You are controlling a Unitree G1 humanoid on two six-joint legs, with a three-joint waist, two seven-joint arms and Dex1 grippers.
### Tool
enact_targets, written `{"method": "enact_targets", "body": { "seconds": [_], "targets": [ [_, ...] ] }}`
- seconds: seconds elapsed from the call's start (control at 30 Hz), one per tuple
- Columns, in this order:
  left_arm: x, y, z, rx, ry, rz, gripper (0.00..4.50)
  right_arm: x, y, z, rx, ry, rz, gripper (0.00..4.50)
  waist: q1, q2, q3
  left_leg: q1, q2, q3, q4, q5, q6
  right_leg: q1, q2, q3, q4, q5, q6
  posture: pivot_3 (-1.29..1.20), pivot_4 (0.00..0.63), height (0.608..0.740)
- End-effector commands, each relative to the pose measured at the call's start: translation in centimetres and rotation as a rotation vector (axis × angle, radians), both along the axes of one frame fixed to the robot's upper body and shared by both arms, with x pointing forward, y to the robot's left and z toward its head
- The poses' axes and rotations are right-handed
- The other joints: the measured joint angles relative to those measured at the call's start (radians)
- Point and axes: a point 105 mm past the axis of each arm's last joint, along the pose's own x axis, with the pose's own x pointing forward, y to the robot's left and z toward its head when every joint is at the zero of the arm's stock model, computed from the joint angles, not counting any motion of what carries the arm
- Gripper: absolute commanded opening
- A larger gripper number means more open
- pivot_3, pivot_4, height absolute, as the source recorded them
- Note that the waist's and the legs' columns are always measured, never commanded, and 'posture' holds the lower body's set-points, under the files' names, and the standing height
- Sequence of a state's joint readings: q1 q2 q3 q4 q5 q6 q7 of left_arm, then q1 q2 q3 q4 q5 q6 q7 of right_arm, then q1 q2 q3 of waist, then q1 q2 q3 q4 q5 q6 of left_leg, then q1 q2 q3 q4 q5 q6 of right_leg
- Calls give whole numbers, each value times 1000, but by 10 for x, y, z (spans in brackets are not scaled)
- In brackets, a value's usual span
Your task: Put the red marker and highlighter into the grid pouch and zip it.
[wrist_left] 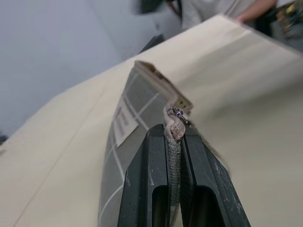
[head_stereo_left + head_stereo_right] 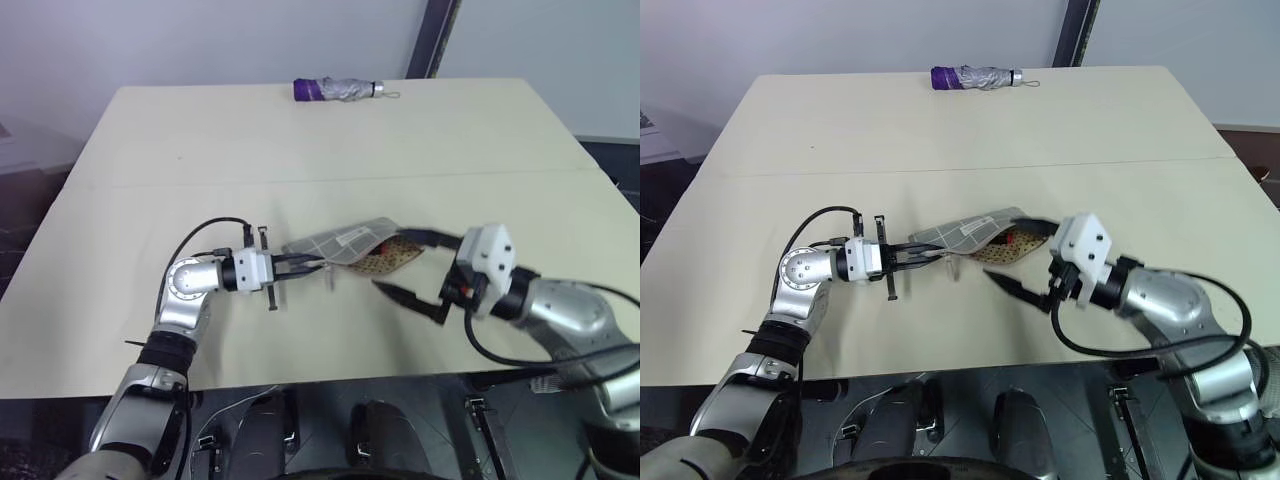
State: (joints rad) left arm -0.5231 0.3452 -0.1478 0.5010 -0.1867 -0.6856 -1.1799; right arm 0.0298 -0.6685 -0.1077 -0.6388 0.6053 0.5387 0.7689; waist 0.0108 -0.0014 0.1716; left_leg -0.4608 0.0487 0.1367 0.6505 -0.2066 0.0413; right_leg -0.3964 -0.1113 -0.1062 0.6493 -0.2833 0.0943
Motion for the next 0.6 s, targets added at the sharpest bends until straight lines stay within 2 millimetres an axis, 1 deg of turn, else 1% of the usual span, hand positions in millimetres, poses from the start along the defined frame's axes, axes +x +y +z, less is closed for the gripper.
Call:
{"method": "enact_targets", "body": {
  "seconds": [0.03, 0.1, 0.17, 0.23, 0.33, 0.43, 0.53, 0.6],
  "targets": [
    [-2, -11, 3, 56, -111, -35, 0, -12, 18, -28, 65, 128, -17, 4475, 0, 0, 0, 0, 0, 0, 0, 0, 0, 0, -1, 0, 0, 0, 0, 0, 150, 740],
    [-3, -13, 2, 75, -138, -47, 0, -11, 22, -39, 83, 156, -50, 4475, -3, 0, 0, 0, 0, 1, 0, 0, 0, -1, -1, 0, 0, 0, -1, 0, 150, 740],
    [0, -14, 8, 58, -142, -41, 0, 2, 24, -55, 67, 151, -121, 4475, -5, 0, 0, 0, 0, 1, 0, 0, 0, -1, 0, 0, 0, 0, -1, 0, 150, 740],
    [4, -16, 12, 43, -135, -36, 0, 24, 27, -62, 98, 128, -225, 4475, -5, 0, 0, 0, 0, 1, 1, 0, 0, -5, 0, 0, 0, 0, -1, 0, 150, 740],
    [4, -18, 13, 40, -131, -41, 0, 44, 38, -61, 154, 104, -287, 4475, -5, 0, 0, -1, 0, 1, 1, 0, 0, -6, 0, 0, 0, 0, -1, 0, 150, 740],
    [5, -20, 16, 25, -130, -38, 0, 49, 52, -61, 178, 99, -259, 4475, -2, 0, 0, -1, -1, 1, 0, 0, 1, -4, 2, 0, 1, 1, 0, 0, 150, 740],
    [5, -21, 17, 23, -133, -38, 0, 53, 61, -58, 206, 101, -236, 4475, -1, 0, 0, -1, 0, 1, 0, 0, 1, -2, 4, 0, 1, 1, 1, 0, 150, 740],
    [5, -20, 17, 25, -133, -33, 0, 51, 66, -59, 238, 130, -190, 3950, -1, 0, 0, -1, 0, 1, 0, 0, 1, -2, 4, 0, 1, 1, 1, 0, 150, 740]
  ]
}}
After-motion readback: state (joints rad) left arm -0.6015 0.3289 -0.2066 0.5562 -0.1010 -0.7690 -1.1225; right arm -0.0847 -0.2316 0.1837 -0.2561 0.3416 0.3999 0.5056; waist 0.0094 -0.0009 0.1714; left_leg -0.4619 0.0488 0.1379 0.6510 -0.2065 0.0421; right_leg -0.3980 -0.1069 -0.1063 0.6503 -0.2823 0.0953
